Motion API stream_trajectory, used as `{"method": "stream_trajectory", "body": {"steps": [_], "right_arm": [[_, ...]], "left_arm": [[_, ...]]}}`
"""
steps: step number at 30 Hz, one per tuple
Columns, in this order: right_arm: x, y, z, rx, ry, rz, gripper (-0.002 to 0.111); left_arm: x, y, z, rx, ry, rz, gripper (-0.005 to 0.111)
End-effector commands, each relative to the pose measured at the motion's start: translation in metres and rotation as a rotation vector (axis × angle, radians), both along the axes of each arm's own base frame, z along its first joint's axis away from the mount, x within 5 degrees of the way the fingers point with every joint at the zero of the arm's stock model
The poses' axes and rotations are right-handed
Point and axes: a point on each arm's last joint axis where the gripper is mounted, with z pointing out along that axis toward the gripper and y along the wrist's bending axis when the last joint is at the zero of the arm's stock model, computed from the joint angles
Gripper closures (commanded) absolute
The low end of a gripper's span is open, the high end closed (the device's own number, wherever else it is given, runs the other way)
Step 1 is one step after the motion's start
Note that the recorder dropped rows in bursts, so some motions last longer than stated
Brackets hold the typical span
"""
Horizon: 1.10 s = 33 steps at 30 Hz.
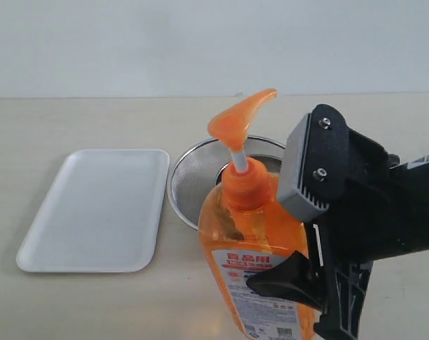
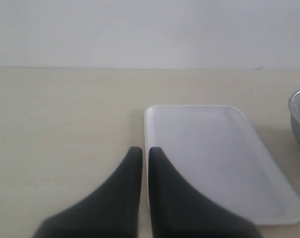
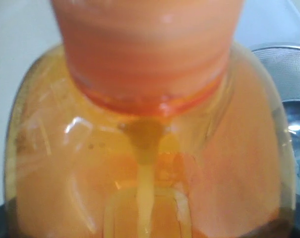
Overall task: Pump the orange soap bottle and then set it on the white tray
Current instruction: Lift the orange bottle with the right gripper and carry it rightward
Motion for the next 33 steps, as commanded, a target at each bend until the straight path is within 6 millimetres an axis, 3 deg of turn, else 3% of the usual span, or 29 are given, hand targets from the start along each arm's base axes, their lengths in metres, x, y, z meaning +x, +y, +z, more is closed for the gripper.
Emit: {"method": "stream_trajectory", "body": {"steps": [1,33], "right_arm": [[0.000,-0.003,0.003,0.041,-0.006,-0.075,0.108],[0.009,-0.017,-0.008,-0.063,0.011,-0.279,0.108]], "left_arm": [[0.000,0.000,-0.001,0.003,0.002,0.001,0.102],[0.000,0.000,-0.001,0.003,0.002,0.001,0.102]]}}
